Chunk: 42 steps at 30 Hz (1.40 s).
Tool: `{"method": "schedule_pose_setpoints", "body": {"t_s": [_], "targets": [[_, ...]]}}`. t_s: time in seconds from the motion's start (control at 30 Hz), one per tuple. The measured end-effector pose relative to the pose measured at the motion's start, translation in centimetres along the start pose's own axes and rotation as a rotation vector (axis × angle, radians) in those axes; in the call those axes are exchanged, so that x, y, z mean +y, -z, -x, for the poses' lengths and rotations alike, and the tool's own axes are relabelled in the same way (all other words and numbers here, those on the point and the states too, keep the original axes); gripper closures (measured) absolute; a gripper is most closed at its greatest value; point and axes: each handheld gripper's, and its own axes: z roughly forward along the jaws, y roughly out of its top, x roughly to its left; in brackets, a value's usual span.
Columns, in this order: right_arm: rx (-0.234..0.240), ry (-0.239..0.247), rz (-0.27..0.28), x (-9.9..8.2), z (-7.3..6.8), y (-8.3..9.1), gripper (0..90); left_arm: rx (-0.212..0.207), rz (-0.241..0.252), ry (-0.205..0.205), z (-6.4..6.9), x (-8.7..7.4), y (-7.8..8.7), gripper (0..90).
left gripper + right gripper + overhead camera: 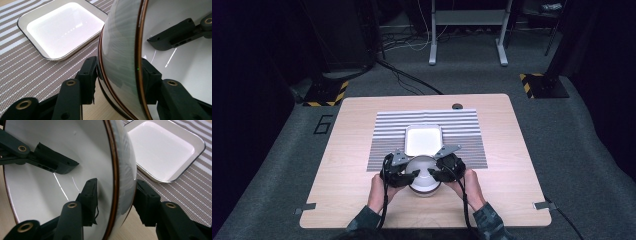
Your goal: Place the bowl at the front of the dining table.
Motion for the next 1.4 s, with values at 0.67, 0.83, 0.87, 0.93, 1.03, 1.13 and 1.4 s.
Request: {"method": "schedule_pose_setpoints", "body": {"t_s": [0.67, 0.83, 0.87, 0.93, 1.03, 1.13, 1.4], "targets": [[-0.147, 0.064, 0.144, 0.3, -0.9, 1.5, 80.2, 0.106, 0.05, -0.078, 0.8, 1.0, 0.7, 70.5], [-0.173, 0.078, 0.182, 0.2, -1.2, 1.6, 81.7, 0.112, 0.06, -0.084, 0.9, 0.9, 0.8, 71.3], [-0.182, 0.091, 0.194, 0.1, -1.4, 1.6, 81.8, 0.11, 0.063, -0.082, 0.9, 0.9, 0.8, 71.4], [-0.192, 0.108, 0.202, 0.1, -1.5, 1.6, 81.8, 0.113, 0.067, -0.083, 0.8, 0.9, 0.9, 71.8], [-0.207, 0.122, 0.214, 0.1, -1.7, 1.7, 81.8, 0.117, 0.078, -0.08, 1.0, 0.8, 0.9, 72.5], [-0.227, 0.134, 0.239, -0.1, -1.8, 1.8, 81.8, 0.132, 0.103, -0.1, 1.2, 0.9, 1.2, 73.4], [-0.24, 0.162, 0.292, 0.2, -2.3, 2.7, 81.8, 0.152, 0.178, -0.106, 1.6, 1.2, 2.2, 79.0]]}}
